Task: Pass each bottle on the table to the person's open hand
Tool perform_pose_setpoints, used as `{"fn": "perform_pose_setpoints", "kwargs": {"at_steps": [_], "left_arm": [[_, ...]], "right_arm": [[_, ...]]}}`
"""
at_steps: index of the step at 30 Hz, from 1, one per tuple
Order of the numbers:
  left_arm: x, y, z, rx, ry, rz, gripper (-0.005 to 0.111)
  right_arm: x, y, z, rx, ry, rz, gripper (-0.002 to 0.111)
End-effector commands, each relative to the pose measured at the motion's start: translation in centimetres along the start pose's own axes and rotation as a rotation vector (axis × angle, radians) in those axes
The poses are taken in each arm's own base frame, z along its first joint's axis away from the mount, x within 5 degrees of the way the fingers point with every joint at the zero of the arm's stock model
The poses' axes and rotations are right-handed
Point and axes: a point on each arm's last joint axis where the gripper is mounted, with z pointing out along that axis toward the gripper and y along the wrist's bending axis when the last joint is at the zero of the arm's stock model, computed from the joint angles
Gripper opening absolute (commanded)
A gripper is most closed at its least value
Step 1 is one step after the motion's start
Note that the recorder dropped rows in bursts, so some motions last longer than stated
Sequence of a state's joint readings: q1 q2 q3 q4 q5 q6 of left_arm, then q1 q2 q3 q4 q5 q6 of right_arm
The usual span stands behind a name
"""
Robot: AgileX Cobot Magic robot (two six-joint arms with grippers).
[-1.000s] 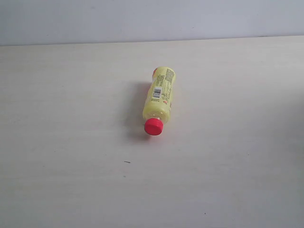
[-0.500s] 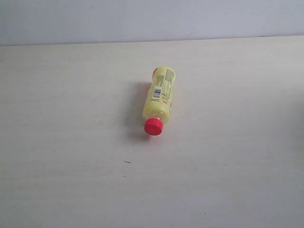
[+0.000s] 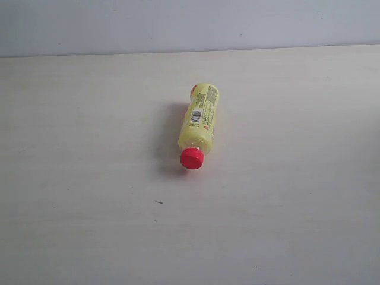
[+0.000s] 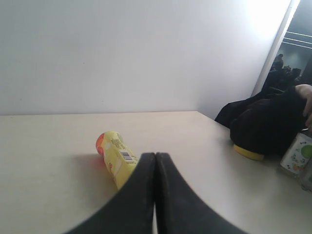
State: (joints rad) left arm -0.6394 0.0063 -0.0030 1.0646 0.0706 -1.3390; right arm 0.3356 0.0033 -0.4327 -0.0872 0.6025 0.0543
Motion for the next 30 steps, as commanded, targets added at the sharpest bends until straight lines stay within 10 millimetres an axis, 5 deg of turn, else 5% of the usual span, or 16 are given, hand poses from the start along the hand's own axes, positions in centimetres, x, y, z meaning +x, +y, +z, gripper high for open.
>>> {"fn": "perform_pose_setpoints", "kwargs": {"at_steps": [1,20,30], "left_arm": [[0.1,0.0,0.0,0.006,-0.004,-0.006,0.000],[0.1,0.0,0.0,0.006,-0.004,-0.006,0.000],[0.1,0.0,0.0,0.006,-0.004,-0.006,0.000]], "right_arm": [[0.1,0.0,0.0,-0.001,-0.003,-0.005,0.000],[-0.2,-0.3,0.1,0.031,-0.041,-0.057,0.000],[2.4,0.2,2.1,0.000,-0.083,-0.050,0.000]]}}
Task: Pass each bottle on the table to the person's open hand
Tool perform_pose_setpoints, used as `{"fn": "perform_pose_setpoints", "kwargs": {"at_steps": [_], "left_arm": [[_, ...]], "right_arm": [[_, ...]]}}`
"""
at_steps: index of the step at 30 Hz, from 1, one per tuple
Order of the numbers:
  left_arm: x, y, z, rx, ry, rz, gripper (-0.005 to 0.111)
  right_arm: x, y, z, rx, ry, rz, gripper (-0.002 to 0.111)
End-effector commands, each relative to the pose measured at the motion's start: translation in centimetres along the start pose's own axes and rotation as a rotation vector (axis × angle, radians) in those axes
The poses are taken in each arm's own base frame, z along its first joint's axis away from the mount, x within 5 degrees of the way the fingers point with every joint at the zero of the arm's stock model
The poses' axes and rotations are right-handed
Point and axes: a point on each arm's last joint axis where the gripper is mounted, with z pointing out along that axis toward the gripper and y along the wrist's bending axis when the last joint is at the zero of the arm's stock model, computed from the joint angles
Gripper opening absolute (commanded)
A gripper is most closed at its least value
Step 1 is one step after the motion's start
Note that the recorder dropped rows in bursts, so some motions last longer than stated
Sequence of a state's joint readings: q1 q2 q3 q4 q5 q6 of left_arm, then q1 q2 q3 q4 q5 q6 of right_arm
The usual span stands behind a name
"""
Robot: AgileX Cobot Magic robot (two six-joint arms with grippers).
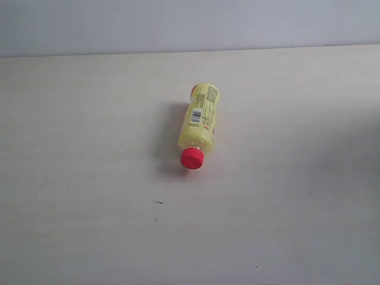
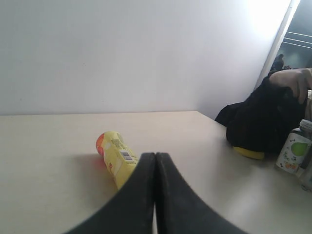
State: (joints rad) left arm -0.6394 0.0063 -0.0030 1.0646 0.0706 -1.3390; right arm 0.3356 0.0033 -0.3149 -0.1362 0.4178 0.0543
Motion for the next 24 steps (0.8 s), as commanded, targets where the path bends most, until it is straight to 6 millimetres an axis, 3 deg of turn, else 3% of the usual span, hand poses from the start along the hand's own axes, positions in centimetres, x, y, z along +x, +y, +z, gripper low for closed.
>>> {"fn": "perform_pose_setpoints", "kwargs": {"at_steps": [1,15,20,24], "left_arm": [[0.1,0.0,0.0,0.006,-0.004,-0.006,0.000],[0.1,0.0,0.0,0.006,-0.004,-0.006,0.000],[0.1,0.0,0.0,0.006,-0.004,-0.006,0.000],[0.1,0.0,0.0,0.006,-0.004,-0.006,0.000]], "right_arm": [[0.8,0.1,0.4,-0.008,-0.009,-0.001,0.000],[1.4,0.1,0.4,-0.005,0.054,-0.001,0.000],[-0.4,0.2,0.3,-0.017,-0.140,0.012,0.000],[-1.6,0.3,0.0,-0.048,-0.251,0.125,0.000]]}}
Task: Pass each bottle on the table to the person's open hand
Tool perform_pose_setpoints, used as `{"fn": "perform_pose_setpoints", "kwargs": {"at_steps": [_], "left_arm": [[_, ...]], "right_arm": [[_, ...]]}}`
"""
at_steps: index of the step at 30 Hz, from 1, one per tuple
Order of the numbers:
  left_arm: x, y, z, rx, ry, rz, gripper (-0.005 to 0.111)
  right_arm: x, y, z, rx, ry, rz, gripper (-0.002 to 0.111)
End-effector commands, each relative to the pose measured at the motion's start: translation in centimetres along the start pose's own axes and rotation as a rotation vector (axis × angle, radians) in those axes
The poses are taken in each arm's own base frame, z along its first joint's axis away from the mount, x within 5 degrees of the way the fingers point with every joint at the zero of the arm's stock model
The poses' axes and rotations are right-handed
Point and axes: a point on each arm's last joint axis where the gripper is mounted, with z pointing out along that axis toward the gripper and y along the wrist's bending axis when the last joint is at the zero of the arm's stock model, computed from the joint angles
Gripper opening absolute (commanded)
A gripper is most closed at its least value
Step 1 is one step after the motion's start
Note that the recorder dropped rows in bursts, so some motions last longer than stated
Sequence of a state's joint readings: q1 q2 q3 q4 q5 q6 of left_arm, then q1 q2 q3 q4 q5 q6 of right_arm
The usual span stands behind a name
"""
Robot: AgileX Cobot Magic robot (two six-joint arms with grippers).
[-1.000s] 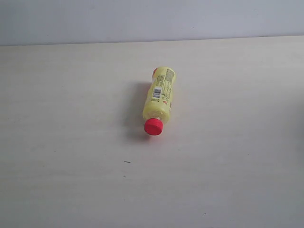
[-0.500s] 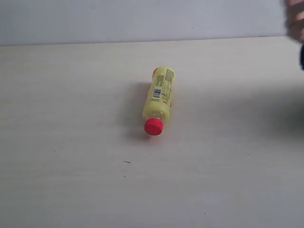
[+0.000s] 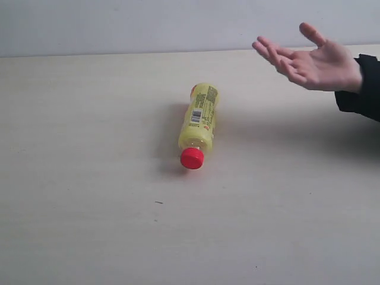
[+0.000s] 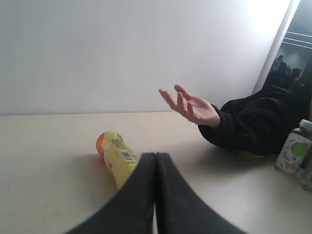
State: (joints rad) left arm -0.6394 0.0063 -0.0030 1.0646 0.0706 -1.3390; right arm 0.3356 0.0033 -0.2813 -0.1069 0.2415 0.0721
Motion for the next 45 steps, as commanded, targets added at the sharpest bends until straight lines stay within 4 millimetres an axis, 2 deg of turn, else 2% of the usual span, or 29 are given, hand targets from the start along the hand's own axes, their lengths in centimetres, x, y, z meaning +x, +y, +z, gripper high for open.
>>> {"fn": "perform_pose_setpoints", "kwargs": {"at_steps": [1,6,12,13,14,16,17,21,23,25,28,33,36,42,45], "left_arm": [[0.1,0.0,0.0,0.006,-0.004,-0.006,0.000],[0.1,0.0,0.0,0.006,-0.004,-0.006,0.000],[0.1,0.0,0.0,0.006,-0.004,-0.006,0.000],[0.1,0.0,0.0,0.006,-0.004,-0.006,0.000],[0.1,0.0,0.0,0.006,-0.004,-0.006,0.000],[0.1,0.0,0.0,0.006,-0.004,-0.006,0.000],[0.1,0.0,0.0,0.006,-0.004,-0.006,0.000],[0.1,0.0,0.0,0.006,-0.004,-0.006,0.000],[0.1,0.0,0.0,0.006,-0.004,-0.006,0.000],[0.1,0.0,0.0,0.006,-0.004,-0.006,0.000],[0.1,0.0,0.0,0.006,-0.004,-0.006,0.000],[0.1,0.0,0.0,0.006,-0.004,-0.004,0.000],[0.1,0.0,0.0,0.006,-0.004,-0.004,0.000],[0.1,0.0,0.0,0.006,-0.004,-0.004,0.000],[0.1,0.0,0.0,0.006,-0.004,-0.004,0.000]], "right_arm": [[-1.2,0.2,0.2,-0.023,-0.077,0.088,0.000],[-2.0,0.4,2.5,-0.041,0.141,0.090,0.008],[-3.3,1.9,7.3,-0.193,0.378,0.098,0.011],[-3.5,2.6,9.2,-0.260,0.458,0.138,0.011],[-3.5,2.9,10.2,-0.294,0.499,0.155,0.011],[-3.9,3.8,12.9,-0.392,0.597,0.164,0.006],[-4.1,4.1,15.0,-0.420,0.661,0.174,0.000],[-5.2,4.6,20.7,-0.461,0.762,0.220,0.000],[-5.1,5.0,23.0,-0.461,0.786,0.209,0.000],[-4.3,5.7,25.0,-0.391,0.832,0.099,0.000],[-3.0,6.7,27.4,-0.126,0.918,-0.125,0.000],[-1.7,9.7,28.8,-0.094,0.996,-0.214,0.000],[-0.5,11.2,29.4,-0.120,1.066,-0.182,0.000],[1.2,12.4,29.6,-0.152,1.144,-0.046,0.000],[2.3,12.6,30.0,-0.108,1.184,-0.006,0.006]]}}
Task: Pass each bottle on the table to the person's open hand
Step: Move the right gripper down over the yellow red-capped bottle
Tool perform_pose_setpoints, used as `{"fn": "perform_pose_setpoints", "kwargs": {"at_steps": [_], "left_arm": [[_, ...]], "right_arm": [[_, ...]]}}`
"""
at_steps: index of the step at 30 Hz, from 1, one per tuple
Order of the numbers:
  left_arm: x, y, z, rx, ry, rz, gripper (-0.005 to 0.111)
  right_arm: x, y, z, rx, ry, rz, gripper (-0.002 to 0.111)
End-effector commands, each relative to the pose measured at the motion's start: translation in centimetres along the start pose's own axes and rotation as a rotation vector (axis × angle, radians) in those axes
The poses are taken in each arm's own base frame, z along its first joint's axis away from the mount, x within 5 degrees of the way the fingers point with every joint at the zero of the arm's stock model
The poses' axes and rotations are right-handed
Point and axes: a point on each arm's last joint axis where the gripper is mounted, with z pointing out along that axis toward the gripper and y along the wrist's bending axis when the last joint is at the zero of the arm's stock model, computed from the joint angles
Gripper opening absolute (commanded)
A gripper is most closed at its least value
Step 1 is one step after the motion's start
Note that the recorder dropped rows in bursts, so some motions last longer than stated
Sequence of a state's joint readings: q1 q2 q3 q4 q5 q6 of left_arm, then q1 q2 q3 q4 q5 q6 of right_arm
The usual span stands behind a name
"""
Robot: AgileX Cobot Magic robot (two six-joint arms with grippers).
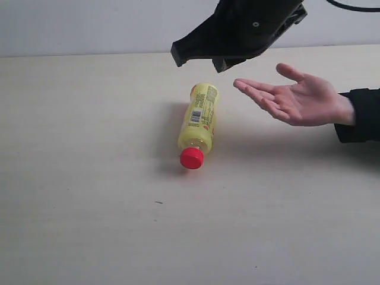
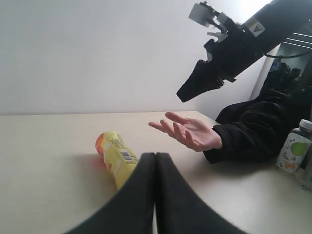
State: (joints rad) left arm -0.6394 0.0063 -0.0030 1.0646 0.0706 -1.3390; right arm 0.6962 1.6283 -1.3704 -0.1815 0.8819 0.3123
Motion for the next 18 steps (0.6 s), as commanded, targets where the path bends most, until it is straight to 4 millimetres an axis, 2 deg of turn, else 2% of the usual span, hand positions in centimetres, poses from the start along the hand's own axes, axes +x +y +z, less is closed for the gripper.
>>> {"fn": "perform_pose_setpoints", "kwargs": {"at_steps": [1,8,11,14,18], "left_arm": [[0.1,0.0,0.0,0.006,-0.004,-0.004,0.000],[0.1,0.0,0.0,0.006,-0.004,-0.004,0.000],[0.1,0.0,0.0,0.006,-0.004,-0.004,0.000],[0.1,0.0,0.0,0.006,-0.004,-0.004,0.000],[0.1,0.0,0.0,0.006,-0.004,-0.004,0.000]], "right_arm": [[0.0,0.4,1.6,-0.002,0.046,0.082,0.010],[0.1,1.0,4.8,-0.003,0.079,0.133,0.047],[-0.2,1.3,6.3,-0.017,0.050,0.156,0.058],[-0.5,1.4,7.9,-0.013,0.009,0.223,0.065],[-1.1,1.1,9.4,0.034,-0.063,0.303,0.066]]}}
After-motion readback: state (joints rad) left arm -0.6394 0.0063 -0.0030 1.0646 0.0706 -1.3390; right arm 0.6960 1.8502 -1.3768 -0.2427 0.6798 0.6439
